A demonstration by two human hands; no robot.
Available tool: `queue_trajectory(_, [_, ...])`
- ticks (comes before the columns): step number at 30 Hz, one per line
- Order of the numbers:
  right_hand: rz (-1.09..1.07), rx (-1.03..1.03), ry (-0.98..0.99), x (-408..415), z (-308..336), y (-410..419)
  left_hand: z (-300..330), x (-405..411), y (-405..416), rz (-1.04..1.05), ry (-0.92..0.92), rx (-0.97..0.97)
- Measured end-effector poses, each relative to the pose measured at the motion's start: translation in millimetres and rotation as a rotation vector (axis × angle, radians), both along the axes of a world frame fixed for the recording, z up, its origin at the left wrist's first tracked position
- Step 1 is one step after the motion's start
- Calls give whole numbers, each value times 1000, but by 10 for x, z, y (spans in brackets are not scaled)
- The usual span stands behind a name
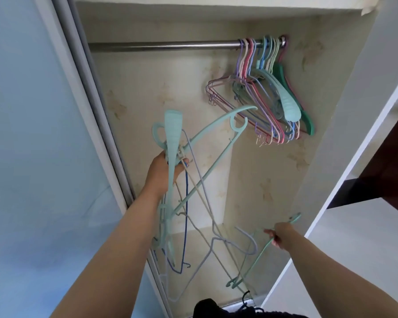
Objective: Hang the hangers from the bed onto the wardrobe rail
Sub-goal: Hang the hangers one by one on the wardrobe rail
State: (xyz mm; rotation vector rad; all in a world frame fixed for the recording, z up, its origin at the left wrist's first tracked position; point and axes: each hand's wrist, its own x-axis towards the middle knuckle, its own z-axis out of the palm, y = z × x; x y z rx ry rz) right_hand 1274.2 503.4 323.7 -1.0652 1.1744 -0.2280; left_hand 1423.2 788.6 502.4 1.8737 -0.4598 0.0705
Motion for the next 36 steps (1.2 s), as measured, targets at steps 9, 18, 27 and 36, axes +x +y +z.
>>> queue_trajectory(9, [382, -233, -256, 628, 775, 475, -71, -39, 65, 29, 121, -9])
queue_trajectory(18, [385, -652, -457, 1077, 1651, 515, -2, 68, 104, 313, 135, -164])
queue_trajectory(27, [240, -651, -700, 1193, 1999, 533, 118, 105, 109, 409, 108, -290])
queue_trajectory(36, [144, -458, -808, 1335, 2338, 478, 70, 138, 98, 357, 42, -98])
